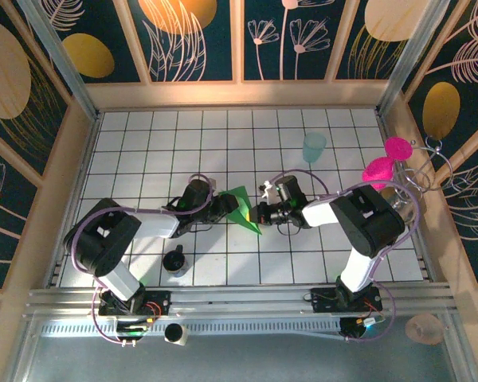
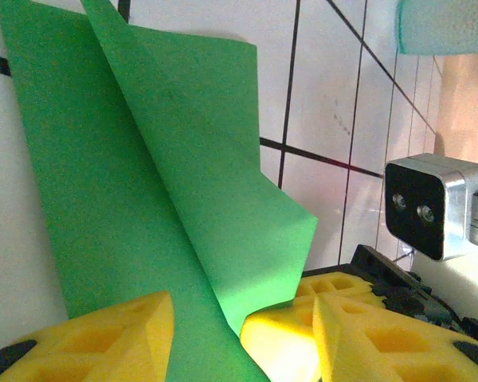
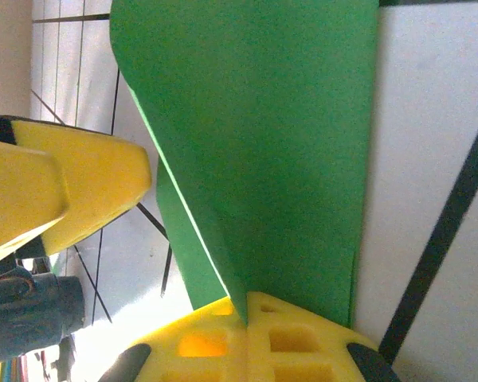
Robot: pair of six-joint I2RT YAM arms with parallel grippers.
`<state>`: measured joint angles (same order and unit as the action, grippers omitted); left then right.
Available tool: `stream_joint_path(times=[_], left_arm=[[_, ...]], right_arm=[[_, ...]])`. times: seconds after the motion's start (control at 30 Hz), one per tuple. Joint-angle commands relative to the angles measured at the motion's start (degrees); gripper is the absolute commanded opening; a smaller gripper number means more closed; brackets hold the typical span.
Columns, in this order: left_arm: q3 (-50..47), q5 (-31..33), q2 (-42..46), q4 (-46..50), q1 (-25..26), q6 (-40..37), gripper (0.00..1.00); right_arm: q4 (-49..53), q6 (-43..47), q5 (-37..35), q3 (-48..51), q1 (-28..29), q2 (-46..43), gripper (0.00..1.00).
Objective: Fold a paper plane with a square sheet of paper (pick it up from the middle)
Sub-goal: Fourth fold the wing at the center of the table.
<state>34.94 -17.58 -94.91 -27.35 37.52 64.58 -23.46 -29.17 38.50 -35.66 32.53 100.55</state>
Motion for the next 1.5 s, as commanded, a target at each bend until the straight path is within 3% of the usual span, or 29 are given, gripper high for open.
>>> stream_joint_path(times=[0.0,0.23,0.87,1.2,1.47], left_arm=[[2.4,-1.57,-1.84,-2.4,0.36,-0.09,0.51],[3.33,-1.02,-4.41,-0.07,0.4,0.29,0.52],[9.49,7.24,-9.65,20.13,1.86,-4.02,0.6],[6.03,7.04,-4.9,11.43,1.92,-3.12,0.66],[5.58,6.47,-5.52,11.58,1.88,-2.79,0.6]], right_arm=[[-3.86,-0.63,2.01,1.02,-0.71,-1.07,0.0],[-6.67,-2.44,2.76,2.5,-0.87,-1.08,0.0],[-11.2,-6.85,4.89,4.72,-2.91,1.02,0.0],[-12.04,-6.67,7.6,4.21,-2.78,1.36,0.0],[-12.07,-6.92,8.56,3.54,-1.96,3.33,0.0]])
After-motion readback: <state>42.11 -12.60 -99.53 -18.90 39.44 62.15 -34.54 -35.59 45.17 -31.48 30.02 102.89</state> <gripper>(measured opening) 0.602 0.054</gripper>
